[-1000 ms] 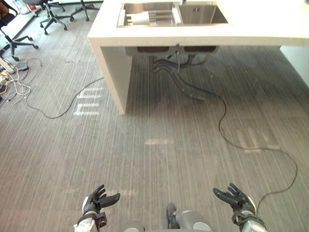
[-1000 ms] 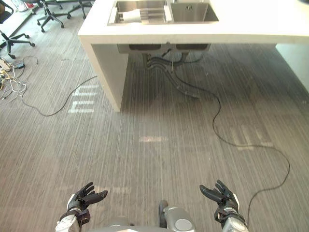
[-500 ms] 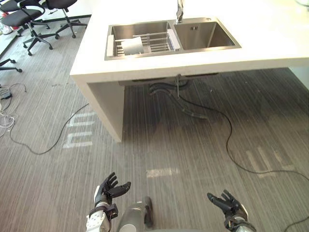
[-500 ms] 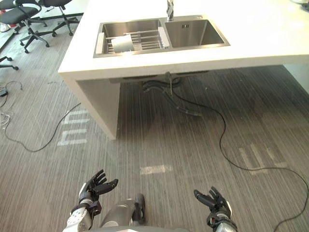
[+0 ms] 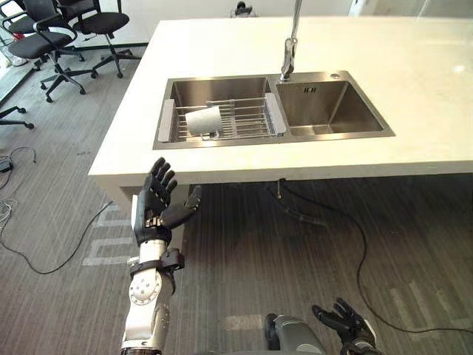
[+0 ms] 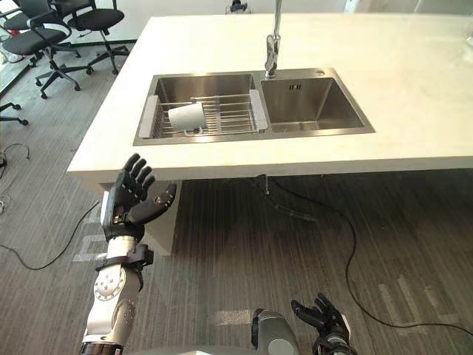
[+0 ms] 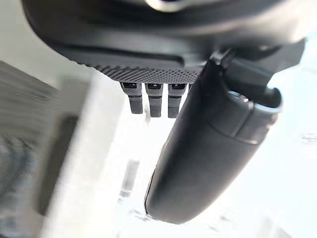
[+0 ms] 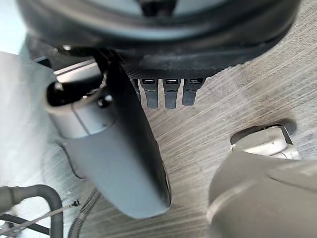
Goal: Walk over to the sink, pick up the cup, carry it to the dishwasher, place the cup inside the dishwasher, then close the dishwasher door
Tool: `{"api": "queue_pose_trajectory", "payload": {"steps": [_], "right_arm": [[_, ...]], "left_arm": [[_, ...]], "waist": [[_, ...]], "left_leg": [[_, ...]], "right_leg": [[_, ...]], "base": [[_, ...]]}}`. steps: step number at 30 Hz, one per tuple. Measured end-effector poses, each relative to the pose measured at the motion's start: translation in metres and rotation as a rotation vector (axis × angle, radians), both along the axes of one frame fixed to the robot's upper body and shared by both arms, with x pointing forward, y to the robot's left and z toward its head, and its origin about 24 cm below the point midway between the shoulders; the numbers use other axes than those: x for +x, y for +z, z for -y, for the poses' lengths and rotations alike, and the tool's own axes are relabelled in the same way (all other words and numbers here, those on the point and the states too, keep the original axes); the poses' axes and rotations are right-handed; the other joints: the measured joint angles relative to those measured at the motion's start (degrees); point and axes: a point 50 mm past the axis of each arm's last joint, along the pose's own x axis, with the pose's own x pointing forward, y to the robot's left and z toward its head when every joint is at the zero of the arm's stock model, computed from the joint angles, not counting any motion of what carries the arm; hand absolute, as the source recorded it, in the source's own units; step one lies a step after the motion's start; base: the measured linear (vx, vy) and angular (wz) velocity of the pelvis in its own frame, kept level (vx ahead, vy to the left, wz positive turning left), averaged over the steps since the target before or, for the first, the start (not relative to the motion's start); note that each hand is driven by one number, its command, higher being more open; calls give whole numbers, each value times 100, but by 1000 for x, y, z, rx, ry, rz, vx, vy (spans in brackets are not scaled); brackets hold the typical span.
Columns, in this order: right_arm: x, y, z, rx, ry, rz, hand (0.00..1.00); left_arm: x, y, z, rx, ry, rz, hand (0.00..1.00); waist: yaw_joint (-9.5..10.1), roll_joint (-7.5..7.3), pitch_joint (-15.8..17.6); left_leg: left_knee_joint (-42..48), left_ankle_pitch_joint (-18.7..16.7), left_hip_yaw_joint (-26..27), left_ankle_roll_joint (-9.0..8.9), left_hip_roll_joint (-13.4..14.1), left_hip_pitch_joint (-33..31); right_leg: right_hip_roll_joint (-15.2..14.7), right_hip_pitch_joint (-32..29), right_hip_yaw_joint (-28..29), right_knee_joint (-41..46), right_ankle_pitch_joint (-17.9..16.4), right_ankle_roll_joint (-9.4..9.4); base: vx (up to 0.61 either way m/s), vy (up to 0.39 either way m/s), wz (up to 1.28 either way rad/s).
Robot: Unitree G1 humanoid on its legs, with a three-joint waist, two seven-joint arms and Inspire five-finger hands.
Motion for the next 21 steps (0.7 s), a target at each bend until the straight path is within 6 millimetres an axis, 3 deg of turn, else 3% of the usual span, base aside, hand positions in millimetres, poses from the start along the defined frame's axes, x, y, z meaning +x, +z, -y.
{"api": "queue_pose_trajectory", "payload": {"steps": [1, 3, 4, 6, 8, 9, 10, 11, 14, 18, 21], "right_arm": [[0, 0, -4, 2, 28, 3, 90], [3, 3, -6, -3, 59, 19, 90], [8, 6, -7, -5, 69, 47, 90], [13, 9, -6, -12, 71, 68, 90], [15, 10, -3, -21, 72, 79, 90], [17, 11, 1, -31, 76, 84, 90], [16, 12, 5, -43, 81, 78, 90], [16, 10, 4, -35, 78, 67, 90], [12, 4, -9, 8, 67, 48, 90], [14, 4, -10, 16, 73, 56, 90], [13, 4, -11, 17, 84, 52, 90]], "left_arm": [[-1, 10, 8, -22, -18, 49, 90], [-5, 28, 13, -44, -24, 140, 90], [-8, 39, 13, -49, -23, 201, 90], [-9, 52, 12, -51, -20, 276, 90], [-7, 61, 12, -37, -18, 330, 90], [-5, 65, 13, -21, -22, 351, 90], [-3, 67, 15, -8, -26, 358, 90], [-3, 65, 13, 6, -24, 353, 90], [6, 55, 8, 125, -35, 281, 90], [11, 47, 2, 234, -45, 215, 90], [13, 47, 9, 298, -87, 215, 90]], "waist": [[75, -9, 28], [154, -7, 19], [164, -11, 21], [263, 11, 1], [322, -19, -13], [308, 17, -35], [311, 141, -112], [322, 123, -127], [238, -261, -248], [232, -316, -261], [228, -311, -263]], "left_leg": [[1295, 304, 4, 9, 188, -484], [2333, 279, 245, 19, 528, -1065], [2437, 209, 373, 31, 707, -1386], [2030, 25, 546, 47, 812, -1617], [770, 4, 599, 73, 544, -1610], [-322, 249, 486, 124, 316, -1538], [-1277, 888, 178, 102, 150, -1436], [-1269, 1059, 143, 15, 108, -1377], [-1287, 893, 343, 145, -174, -1240], [-1282, 606, 790, 225, -198, -989], [-1385, 439, 1105, 260, -165, -647]], "right_leg": [[43, 425, -23, -266, -21, -37], [97, 849, 11, -569, -57, -95], [95, 1083, 43, -741, -75, -124], [42, 1302, 131, -876, -124, -119], [-115, 1407, 236, -867, -251, 35], [-181, 1412, 273, -796, -363, 142], [-125, 1313, 388, -600, -539, 265], [-122, 1281, 507, -479, -645, 336], [-418, 1298, 1091, -501, -799, 434], [-530, 1407, 1683, -714, -698, 588], [-391, 711, 1967, 954, -622, 734]], "base": [[338, -160, 22], [271, -103, -8], [255, -64, -11], [247, 31, -20], [195, 101, -18], [244, 192, -16], [290, 248, -33], [251, 214, -45], [229, 132, -24], [154, 136, -60], [42, 77, -53]]}}
